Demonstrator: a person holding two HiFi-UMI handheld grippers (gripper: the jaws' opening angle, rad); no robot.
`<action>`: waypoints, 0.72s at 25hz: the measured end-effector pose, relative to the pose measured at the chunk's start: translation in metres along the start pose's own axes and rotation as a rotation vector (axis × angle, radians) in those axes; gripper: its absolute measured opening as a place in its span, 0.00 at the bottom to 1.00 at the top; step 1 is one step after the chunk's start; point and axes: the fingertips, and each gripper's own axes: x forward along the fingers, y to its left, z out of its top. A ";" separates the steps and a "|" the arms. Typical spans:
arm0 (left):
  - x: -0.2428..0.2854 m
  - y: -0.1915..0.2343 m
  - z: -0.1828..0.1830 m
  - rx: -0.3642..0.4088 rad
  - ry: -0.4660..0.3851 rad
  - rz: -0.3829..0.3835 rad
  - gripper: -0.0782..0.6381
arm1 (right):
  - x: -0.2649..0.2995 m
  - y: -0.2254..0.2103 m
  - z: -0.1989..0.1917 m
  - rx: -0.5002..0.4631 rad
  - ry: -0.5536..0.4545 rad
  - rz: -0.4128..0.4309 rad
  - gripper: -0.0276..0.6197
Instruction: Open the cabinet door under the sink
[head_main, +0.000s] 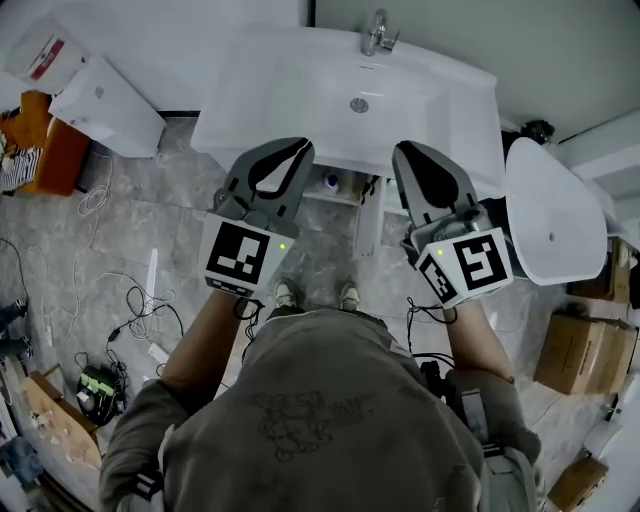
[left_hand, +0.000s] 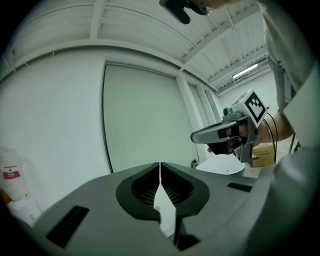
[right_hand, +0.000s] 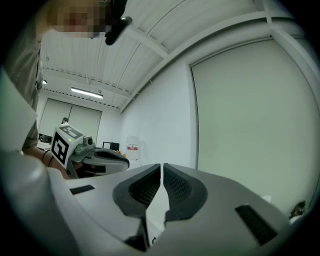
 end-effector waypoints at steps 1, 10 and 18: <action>-0.003 0.002 0.011 0.007 -0.021 0.006 0.14 | -0.003 0.003 0.014 -0.006 -0.023 0.004 0.10; -0.034 0.006 0.072 0.049 -0.122 0.053 0.14 | -0.044 0.021 0.090 -0.026 -0.187 0.019 0.10; -0.051 0.004 0.074 0.041 -0.148 0.076 0.14 | -0.063 0.040 0.095 -0.024 -0.209 0.047 0.10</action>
